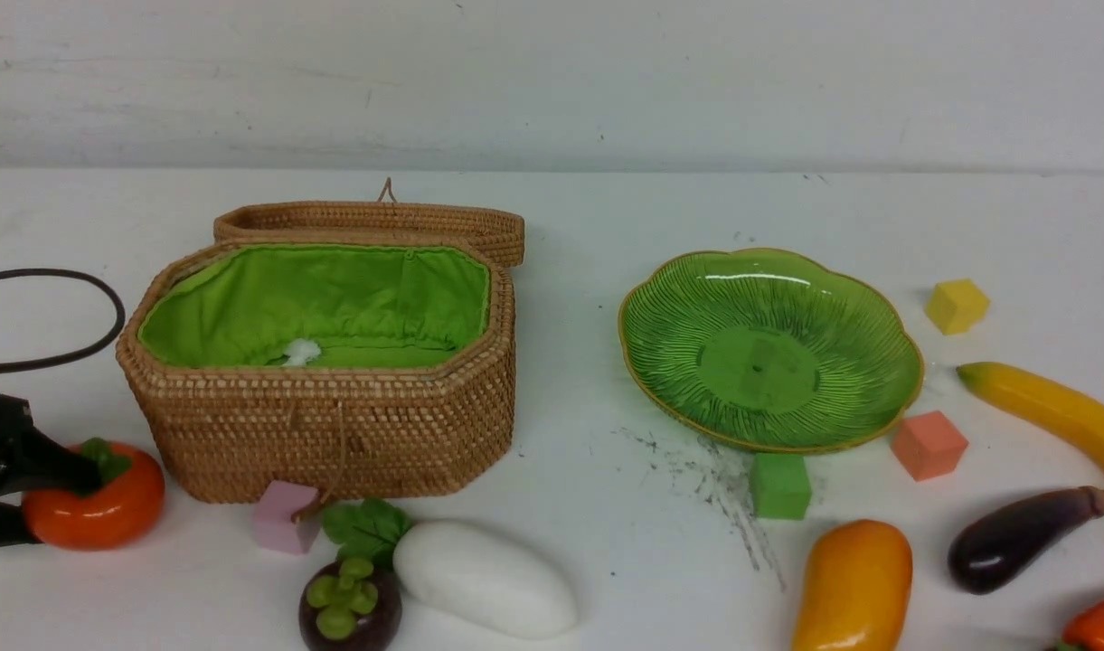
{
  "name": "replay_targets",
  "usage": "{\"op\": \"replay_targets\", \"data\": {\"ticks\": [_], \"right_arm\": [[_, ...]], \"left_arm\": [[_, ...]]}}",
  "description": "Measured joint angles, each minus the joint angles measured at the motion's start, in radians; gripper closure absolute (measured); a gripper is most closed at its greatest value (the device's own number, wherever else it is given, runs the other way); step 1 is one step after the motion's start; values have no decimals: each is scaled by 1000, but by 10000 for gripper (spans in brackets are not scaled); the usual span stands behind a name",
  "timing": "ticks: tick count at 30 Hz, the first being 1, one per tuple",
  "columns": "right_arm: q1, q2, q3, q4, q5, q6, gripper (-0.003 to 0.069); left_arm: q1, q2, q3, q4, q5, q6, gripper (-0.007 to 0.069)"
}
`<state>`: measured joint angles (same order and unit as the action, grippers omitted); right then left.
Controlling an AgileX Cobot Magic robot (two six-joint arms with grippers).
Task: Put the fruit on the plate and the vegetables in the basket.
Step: Grab a tomato with your left arm and place it on the plate on the right.
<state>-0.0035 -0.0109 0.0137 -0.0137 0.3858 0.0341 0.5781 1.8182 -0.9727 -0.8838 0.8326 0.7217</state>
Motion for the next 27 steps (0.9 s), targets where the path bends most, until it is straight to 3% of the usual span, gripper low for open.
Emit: {"op": "replay_targets", "data": {"ticks": [7, 9, 16, 21, 24, 27], "right_arm": [[0, 0, 0, 0, 0, 0, 416], [0, 0, 0, 0, 0, 0, 416], [0, 0, 0, 0, 0, 0, 416], [0, 0, 0, 0, 0, 0, 416], [0, 0, 0, 0, 0, 0, 416], [0, 0, 0, 0, 0, 0, 416]], "left_arm": [[0, -15, 2, 19, 12, 8, 158], [0, -45, 7, 47, 13, 9, 201], [0, -156, 31, 110, 38, -61, 198], [-2, -352, 208, 107, -26, -94, 198], [-47, -503, 339, 42, -95, -85, 198], [-179, -638, 424, 4, -113, -63, 198]]}}
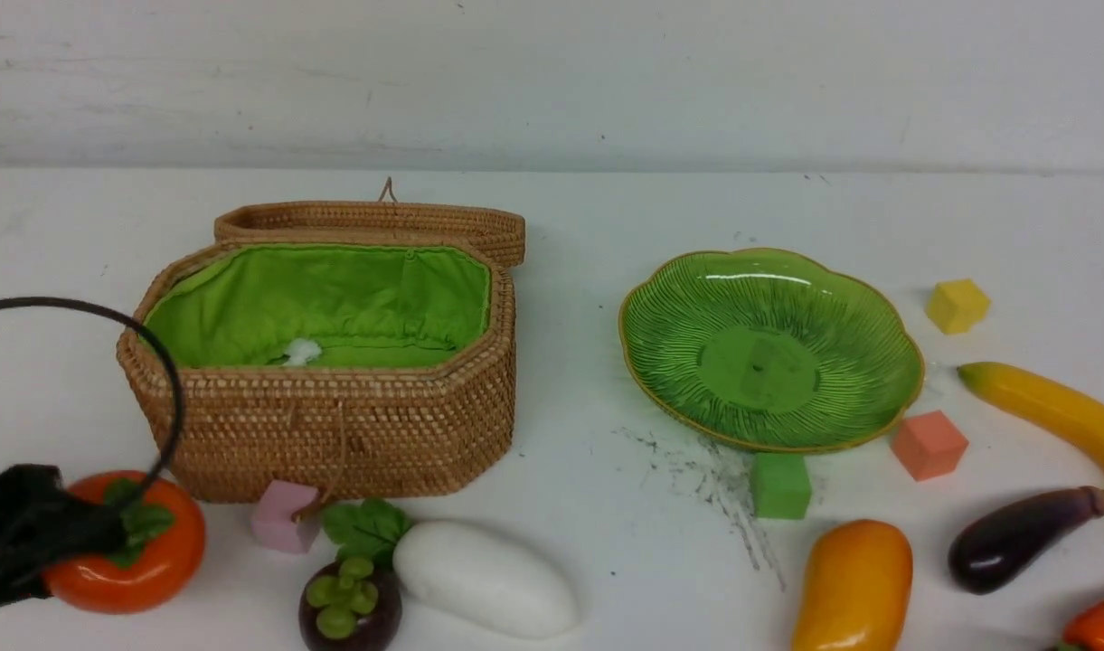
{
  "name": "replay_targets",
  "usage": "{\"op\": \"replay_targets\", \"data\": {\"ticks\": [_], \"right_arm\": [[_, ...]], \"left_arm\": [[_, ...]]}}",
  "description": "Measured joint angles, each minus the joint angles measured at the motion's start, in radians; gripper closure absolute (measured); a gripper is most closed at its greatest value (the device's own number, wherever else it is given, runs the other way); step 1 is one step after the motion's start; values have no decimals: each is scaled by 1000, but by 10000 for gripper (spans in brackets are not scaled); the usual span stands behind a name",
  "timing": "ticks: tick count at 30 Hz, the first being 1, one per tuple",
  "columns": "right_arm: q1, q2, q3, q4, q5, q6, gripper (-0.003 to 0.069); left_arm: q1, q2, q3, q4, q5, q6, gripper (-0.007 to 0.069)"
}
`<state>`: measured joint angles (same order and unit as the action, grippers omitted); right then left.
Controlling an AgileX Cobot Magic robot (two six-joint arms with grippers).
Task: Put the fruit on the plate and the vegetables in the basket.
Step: Grab a tomato with your left arm and place it on the plate on the right.
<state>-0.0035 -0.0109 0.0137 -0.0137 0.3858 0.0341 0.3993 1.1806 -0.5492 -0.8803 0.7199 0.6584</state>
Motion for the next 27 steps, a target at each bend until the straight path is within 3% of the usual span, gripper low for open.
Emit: {"op": "replay_targets", "data": {"ticks": [5, 16, 20, 27], "right_arm": [[0, 0, 0, 0, 0, 0, 416], [0, 0, 0, 0, 0, 0, 416], [0, 0, 0, 0, 0, 0, 416], [0, 0, 0, 0, 0, 0, 416]], "left_arm": [[-209, -124, 2, -3, 56, -61, 198], [-452, -4, -276, -97, 116, -106, 198], [-570, 107, -392, -107, 88, -129, 198], [-756, 255, -483, -83, -41, -268, 198]]}}
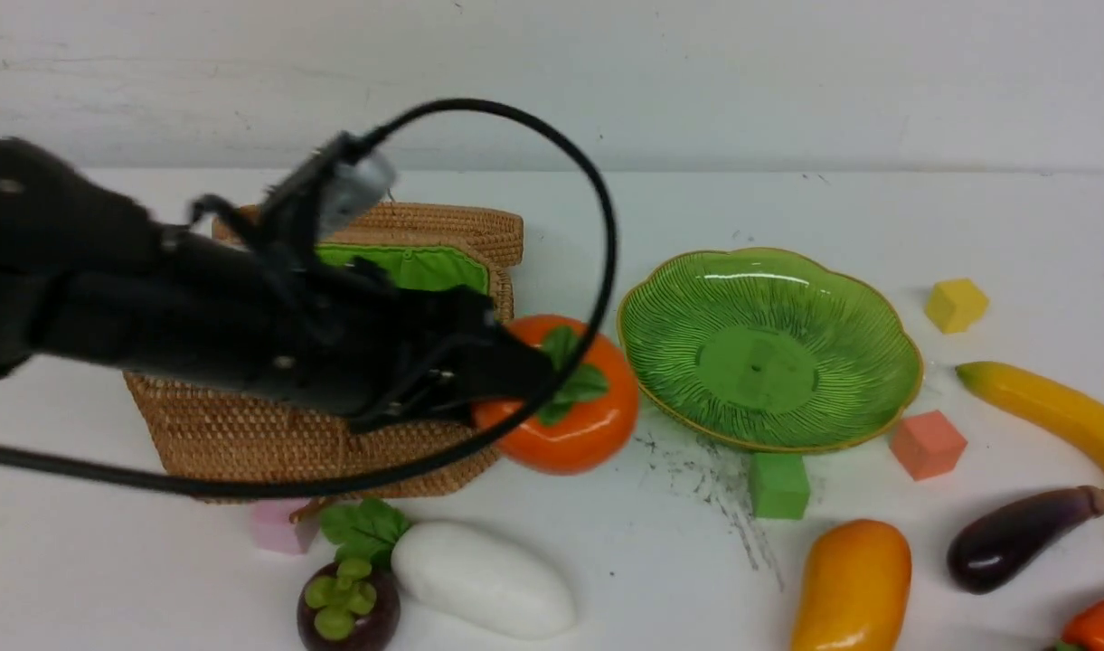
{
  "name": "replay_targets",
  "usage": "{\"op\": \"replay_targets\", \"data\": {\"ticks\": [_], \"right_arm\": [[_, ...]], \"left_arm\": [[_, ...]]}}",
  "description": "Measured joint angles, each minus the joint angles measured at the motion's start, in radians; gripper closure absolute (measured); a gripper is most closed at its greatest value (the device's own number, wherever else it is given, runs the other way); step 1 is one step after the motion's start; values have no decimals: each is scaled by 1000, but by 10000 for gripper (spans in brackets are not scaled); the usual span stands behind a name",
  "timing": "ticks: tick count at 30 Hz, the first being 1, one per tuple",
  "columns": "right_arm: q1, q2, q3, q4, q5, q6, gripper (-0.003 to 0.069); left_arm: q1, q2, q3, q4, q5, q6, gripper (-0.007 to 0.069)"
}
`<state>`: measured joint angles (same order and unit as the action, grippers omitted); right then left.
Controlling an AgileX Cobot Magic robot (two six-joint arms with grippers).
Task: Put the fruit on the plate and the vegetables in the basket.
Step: Grab a tomato with your left arm and place it on the plate on the right.
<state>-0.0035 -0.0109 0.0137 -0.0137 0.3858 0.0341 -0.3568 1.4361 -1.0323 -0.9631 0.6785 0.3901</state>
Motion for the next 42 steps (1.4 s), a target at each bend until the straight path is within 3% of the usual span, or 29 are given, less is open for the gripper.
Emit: {"op": "replay_targets", "data": {"ticks": [6, 11, 18, 26, 42], "right_arm": [[0, 0, 0, 0, 0, 0, 416], [0, 0, 0, 0, 0, 0, 416], [0, 0, 0, 0, 0, 0, 416], [0, 0, 0, 0, 0, 0, 416], [0, 0, 0, 0, 0, 0, 416]], "left_arm": [[-67, 103, -89, 16, -85, -78, 198], [-112, 218, -235, 123, -83, -159, 198], [-116, 525, -656, 381, 12, -360, 198], [-119, 781, -980, 413, 119, -463, 198], [-210, 906, -1040, 439, 23, -504, 198]]}}
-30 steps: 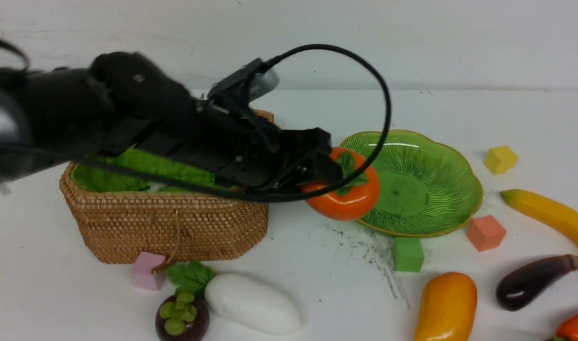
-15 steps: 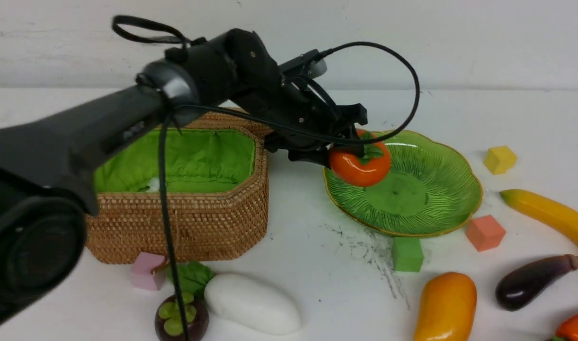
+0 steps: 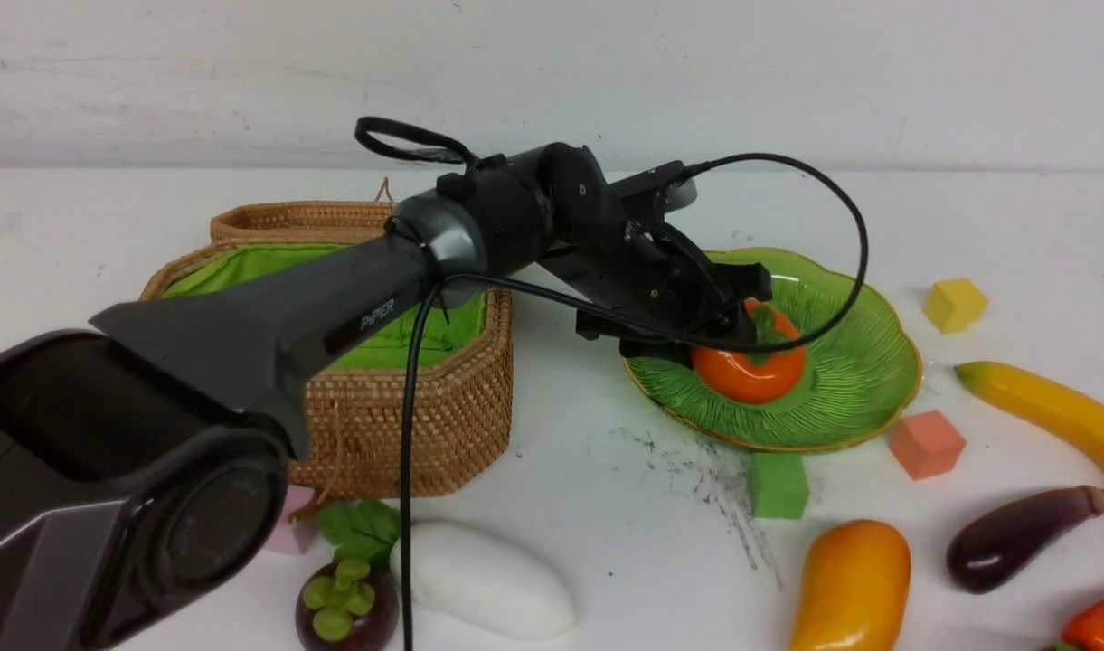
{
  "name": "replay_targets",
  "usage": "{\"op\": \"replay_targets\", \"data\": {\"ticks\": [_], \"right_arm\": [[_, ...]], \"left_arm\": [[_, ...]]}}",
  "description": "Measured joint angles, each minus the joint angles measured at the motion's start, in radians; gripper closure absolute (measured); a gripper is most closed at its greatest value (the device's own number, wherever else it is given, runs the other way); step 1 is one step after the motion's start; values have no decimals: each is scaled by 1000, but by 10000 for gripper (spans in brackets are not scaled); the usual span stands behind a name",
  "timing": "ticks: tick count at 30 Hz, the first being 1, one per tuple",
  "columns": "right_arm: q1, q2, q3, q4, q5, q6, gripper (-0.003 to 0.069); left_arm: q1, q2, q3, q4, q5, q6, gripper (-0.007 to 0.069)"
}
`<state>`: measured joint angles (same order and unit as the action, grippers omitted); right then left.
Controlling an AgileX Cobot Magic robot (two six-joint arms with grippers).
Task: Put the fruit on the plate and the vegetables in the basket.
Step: Grab a tomato with your left arm and place it on the plate on the right.
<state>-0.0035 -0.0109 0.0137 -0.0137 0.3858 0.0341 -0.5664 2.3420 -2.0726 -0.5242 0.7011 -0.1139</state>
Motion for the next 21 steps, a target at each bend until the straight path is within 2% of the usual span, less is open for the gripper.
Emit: {"op": "replay_targets", "data": {"ticks": [17, 21], "right_arm": [[0, 0, 0, 0, 0, 0, 416], [0, 0, 0, 0, 0, 0, 416]], "left_arm": [[1, -3, -1, -1, 46, -19, 95], [7, -66, -1, 63, 70, -19, 92]]}}
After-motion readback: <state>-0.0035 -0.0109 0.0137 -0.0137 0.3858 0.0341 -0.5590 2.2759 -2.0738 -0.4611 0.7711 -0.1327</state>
